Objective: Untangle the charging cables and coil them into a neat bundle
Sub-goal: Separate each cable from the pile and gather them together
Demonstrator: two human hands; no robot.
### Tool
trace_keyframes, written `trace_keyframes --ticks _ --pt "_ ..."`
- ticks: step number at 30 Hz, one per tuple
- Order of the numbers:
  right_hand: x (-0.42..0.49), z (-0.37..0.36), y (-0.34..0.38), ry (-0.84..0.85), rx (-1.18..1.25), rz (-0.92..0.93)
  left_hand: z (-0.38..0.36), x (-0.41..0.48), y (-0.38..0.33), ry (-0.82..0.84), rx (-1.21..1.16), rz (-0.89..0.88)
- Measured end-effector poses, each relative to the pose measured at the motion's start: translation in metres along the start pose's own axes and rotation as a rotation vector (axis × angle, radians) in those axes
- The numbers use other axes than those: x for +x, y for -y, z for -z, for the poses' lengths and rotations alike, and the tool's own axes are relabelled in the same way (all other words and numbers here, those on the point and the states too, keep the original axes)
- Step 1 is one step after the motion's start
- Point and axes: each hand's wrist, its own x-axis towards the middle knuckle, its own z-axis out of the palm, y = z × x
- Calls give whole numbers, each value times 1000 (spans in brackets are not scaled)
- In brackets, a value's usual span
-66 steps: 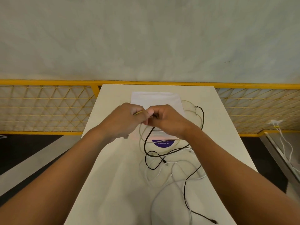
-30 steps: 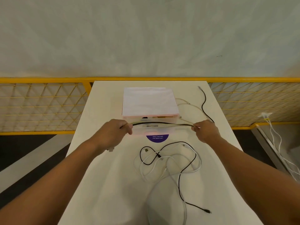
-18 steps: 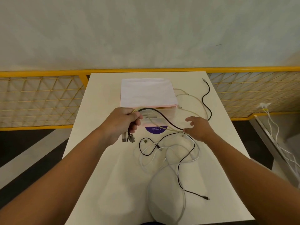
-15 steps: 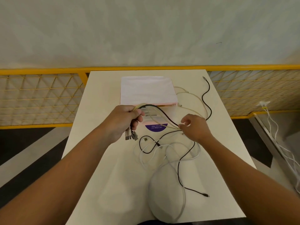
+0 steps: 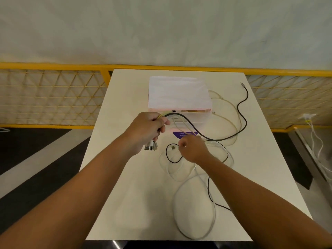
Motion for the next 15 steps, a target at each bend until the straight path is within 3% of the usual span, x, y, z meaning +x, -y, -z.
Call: trace_keyframes --ticks 7,15 --pt "14 -31 5 -11 -129 -143 6 -11 6 -3 44 -2" --pt "20 -42 9 -17 -229 -179 4 -13 3 -4 100 -10"
